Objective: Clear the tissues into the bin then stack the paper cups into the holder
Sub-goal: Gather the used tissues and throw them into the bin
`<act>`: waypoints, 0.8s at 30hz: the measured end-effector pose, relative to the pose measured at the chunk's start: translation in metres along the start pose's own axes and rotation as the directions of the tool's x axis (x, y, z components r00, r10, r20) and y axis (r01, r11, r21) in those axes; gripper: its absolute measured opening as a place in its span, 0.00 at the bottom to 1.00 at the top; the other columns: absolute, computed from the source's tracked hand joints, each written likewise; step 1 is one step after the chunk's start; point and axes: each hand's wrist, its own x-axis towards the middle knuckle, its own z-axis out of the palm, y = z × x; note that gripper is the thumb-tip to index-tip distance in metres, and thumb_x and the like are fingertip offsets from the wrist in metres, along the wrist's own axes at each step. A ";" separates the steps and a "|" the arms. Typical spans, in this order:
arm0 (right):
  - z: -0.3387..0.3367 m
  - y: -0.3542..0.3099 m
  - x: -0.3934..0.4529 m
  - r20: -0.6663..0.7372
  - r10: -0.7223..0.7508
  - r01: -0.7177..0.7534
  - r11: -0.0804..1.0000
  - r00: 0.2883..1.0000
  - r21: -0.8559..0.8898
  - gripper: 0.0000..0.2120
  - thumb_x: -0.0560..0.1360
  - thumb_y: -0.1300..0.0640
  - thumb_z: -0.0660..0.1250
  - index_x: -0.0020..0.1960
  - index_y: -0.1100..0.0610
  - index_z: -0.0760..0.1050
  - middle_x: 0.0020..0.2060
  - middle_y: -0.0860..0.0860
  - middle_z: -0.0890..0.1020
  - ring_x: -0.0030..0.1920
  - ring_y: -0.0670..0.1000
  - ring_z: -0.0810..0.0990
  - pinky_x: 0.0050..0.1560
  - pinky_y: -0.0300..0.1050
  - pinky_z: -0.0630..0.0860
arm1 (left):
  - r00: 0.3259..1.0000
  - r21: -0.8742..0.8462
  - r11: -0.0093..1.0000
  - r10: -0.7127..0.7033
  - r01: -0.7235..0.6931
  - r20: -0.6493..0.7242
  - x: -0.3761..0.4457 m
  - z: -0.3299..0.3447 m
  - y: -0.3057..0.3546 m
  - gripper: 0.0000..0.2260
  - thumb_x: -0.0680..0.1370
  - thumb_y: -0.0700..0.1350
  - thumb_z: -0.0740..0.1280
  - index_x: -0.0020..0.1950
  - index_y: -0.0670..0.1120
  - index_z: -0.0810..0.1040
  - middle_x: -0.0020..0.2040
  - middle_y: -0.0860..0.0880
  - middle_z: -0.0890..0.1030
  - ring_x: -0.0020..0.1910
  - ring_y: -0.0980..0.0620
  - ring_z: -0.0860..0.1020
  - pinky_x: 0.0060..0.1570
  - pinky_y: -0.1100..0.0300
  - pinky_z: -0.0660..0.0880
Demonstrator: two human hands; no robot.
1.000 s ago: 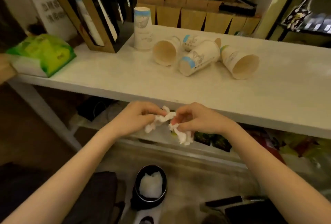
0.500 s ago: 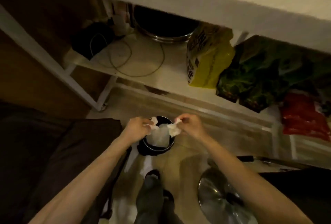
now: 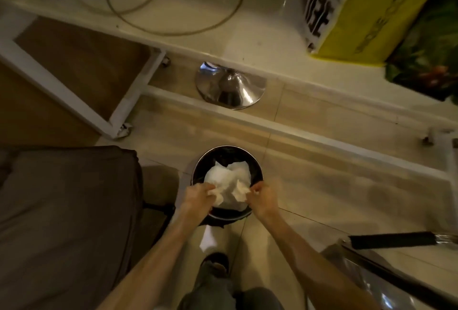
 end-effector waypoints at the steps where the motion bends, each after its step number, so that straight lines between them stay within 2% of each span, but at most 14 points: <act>1: 0.006 0.006 0.008 0.021 0.009 -0.009 1.000 1.000 0.014 0.07 0.71 0.64 0.64 0.50 0.62 0.74 0.45 0.59 0.79 0.47 0.57 0.78 0.48 0.51 0.77 | 1.000 0.008 1.000 0.010 -0.010 0.002 0.010 0.008 -0.004 0.15 0.77 0.40 0.61 0.64 0.42 0.72 0.60 0.38 0.78 0.56 0.41 0.78 0.57 0.52 0.75; 5: 0.015 0.017 0.025 0.209 0.062 -0.075 0.996 0.976 0.051 0.22 0.74 0.61 0.64 0.66 0.60 0.63 0.57 0.58 0.76 0.57 0.60 0.76 0.55 0.51 0.75 | 0.997 0.036 0.999 0.009 -0.011 0.071 0.031 0.030 -0.011 0.21 0.78 0.46 0.59 0.71 0.45 0.63 0.67 0.39 0.72 0.65 0.41 0.71 0.63 0.52 0.69; 8: 0.005 0.016 0.024 0.260 0.085 -0.095 0.995 0.962 0.028 0.27 0.73 0.64 0.63 0.70 0.60 0.60 0.59 0.60 0.76 0.58 0.60 0.76 0.49 0.48 0.76 | 0.994 0.080 0.997 0.002 -0.011 0.105 0.024 0.029 -0.005 0.23 0.78 0.45 0.60 0.71 0.44 0.61 0.67 0.38 0.71 0.65 0.41 0.70 0.63 0.52 0.68; 12: -0.025 -0.012 -0.001 0.247 0.039 -0.048 0.998 0.968 0.034 0.26 0.72 0.65 0.65 0.68 0.62 0.63 0.53 0.60 0.77 0.51 0.56 0.77 0.38 0.36 0.71 | 0.992 0.111 0.994 0.006 -0.020 0.126 -0.004 0.002 0.016 0.21 0.77 0.44 0.62 0.69 0.42 0.64 0.66 0.38 0.73 0.64 0.42 0.72 0.61 0.52 0.70; 15: -0.054 -0.047 -0.033 0.215 -0.022 0.013 0.999 0.976 0.044 0.23 0.71 0.64 0.66 0.66 0.63 0.68 0.56 0.59 0.77 0.54 0.55 0.76 0.36 0.31 0.69 | 0.990 0.130 0.991 0.016 -0.035 0.141 -0.034 -0.029 0.042 0.21 0.76 0.43 0.63 0.69 0.43 0.64 0.65 0.39 0.73 0.63 0.42 0.73 0.61 0.52 0.70; 18: -0.087 -0.087 -0.076 0.200 -0.091 0.073 0.993 0.976 0.093 0.24 0.70 0.66 0.68 0.64 0.62 0.67 0.52 0.60 0.77 0.51 0.55 0.76 0.46 0.42 0.71 | 0.987 0.124 0.989 0.061 -0.080 0.150 -0.072 -0.065 0.078 0.22 0.75 0.43 0.64 0.68 0.43 0.65 0.64 0.40 0.75 0.62 0.42 0.74 0.62 0.53 0.70; 19: -0.098 -0.101 -0.092 0.200 -0.111 0.089 0.989 0.974 0.114 0.24 0.69 0.66 0.69 0.64 0.62 0.68 0.51 0.62 0.78 0.50 0.55 0.76 0.47 0.45 0.72 | 0.986 0.112 0.988 0.087 -0.103 0.141 -0.086 -0.078 0.091 0.21 0.75 0.43 0.65 0.67 0.43 0.67 0.62 0.40 0.76 0.61 0.43 0.74 0.61 0.54 0.70; 21: -0.124 -0.129 -0.124 0.210 -0.152 0.120 0.980 0.966 0.158 0.22 0.68 0.66 0.70 0.61 0.62 0.70 0.46 0.60 0.80 0.47 0.55 0.77 0.46 0.48 0.73 | 0.979 0.114 0.979 0.155 -0.170 0.129 -0.115 -0.105 0.119 0.21 0.73 0.44 0.67 0.65 0.43 0.70 0.59 0.42 0.79 0.58 0.45 0.76 0.58 0.55 0.71; 24: -0.167 -0.178 -0.176 0.242 -0.226 0.182 0.964 0.944 0.191 0.17 0.69 0.65 0.70 0.56 0.59 0.71 0.38 0.50 0.79 0.41 0.50 0.77 0.41 0.45 0.74 | 0.955 0.097 0.956 0.263 -0.278 0.140 -0.165 -0.149 0.166 0.25 0.72 0.46 0.69 0.67 0.46 0.67 0.54 0.44 0.82 0.54 0.49 0.79 0.53 0.60 0.72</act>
